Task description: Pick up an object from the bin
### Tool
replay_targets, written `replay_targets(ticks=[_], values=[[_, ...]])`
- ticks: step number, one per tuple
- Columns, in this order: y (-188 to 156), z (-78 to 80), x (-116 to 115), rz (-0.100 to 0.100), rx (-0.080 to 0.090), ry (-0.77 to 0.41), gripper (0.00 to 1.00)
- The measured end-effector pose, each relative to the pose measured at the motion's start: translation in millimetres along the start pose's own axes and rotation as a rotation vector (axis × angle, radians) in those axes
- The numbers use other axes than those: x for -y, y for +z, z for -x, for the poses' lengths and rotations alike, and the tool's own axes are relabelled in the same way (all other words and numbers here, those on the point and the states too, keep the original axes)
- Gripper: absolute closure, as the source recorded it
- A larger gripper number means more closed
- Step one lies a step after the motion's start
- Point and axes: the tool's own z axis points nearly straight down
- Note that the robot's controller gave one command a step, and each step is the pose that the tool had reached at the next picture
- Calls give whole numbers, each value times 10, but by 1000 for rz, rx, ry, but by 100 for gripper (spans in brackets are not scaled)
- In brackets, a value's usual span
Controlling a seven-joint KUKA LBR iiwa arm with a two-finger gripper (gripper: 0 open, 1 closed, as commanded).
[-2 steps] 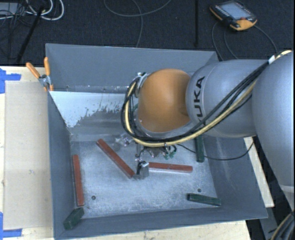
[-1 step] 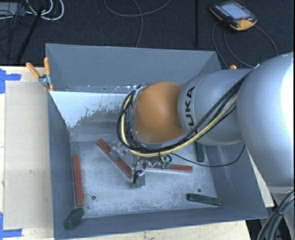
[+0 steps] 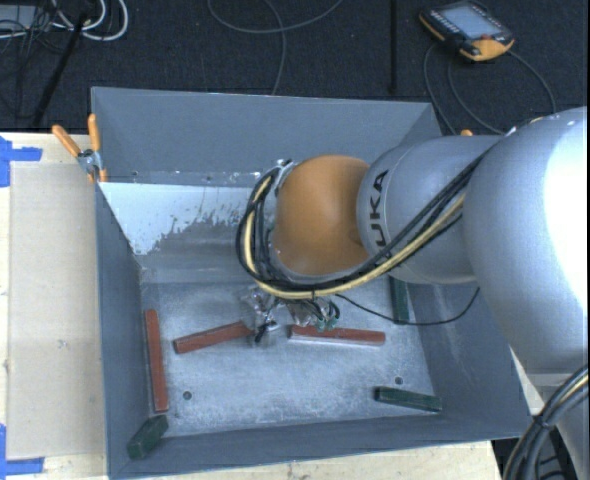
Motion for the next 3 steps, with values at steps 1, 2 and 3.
replay_targets(ticks=[1, 2, 3], values=[[0, 0, 1, 0, 0, 0, 100], [-1206, 283, -406, 0, -1, -48, 100], [-1205, 282, -399, 0, -2, -45, 0]])
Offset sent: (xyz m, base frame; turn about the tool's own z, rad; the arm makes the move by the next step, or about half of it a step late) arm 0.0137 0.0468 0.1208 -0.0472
